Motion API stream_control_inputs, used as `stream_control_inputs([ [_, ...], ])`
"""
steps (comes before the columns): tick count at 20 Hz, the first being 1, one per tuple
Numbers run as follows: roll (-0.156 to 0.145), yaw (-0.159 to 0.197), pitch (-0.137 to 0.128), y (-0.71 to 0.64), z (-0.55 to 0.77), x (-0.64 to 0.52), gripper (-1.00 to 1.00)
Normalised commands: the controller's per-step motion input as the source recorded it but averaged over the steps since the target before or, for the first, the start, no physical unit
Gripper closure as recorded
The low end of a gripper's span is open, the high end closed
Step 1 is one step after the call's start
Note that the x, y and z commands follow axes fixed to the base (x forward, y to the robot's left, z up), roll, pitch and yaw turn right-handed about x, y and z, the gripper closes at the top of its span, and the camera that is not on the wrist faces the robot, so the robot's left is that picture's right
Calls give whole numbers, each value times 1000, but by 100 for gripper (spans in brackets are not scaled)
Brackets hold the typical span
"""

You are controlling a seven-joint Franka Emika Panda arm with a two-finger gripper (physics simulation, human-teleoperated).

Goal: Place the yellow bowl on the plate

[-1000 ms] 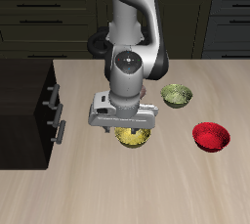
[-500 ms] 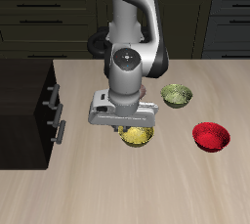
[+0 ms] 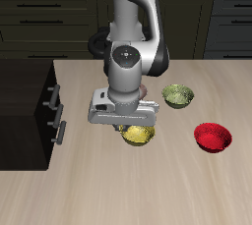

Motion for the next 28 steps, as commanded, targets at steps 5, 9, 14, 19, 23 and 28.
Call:
stream_control_inputs([
  [5, 8, 17, -36, -26, 224, -20, 100],
  [9, -5, 15, -51, -51, 401, -56, 100],
  [14, -4, 10, -32, -33, 260, -87, 100],
  [19, 3, 9, -45, -13, 363, -106, 100],
  [23, 9, 21, -54, 31, 329, -114, 100],
  [28, 6, 10, -36, -9, 284, -85, 100],
])
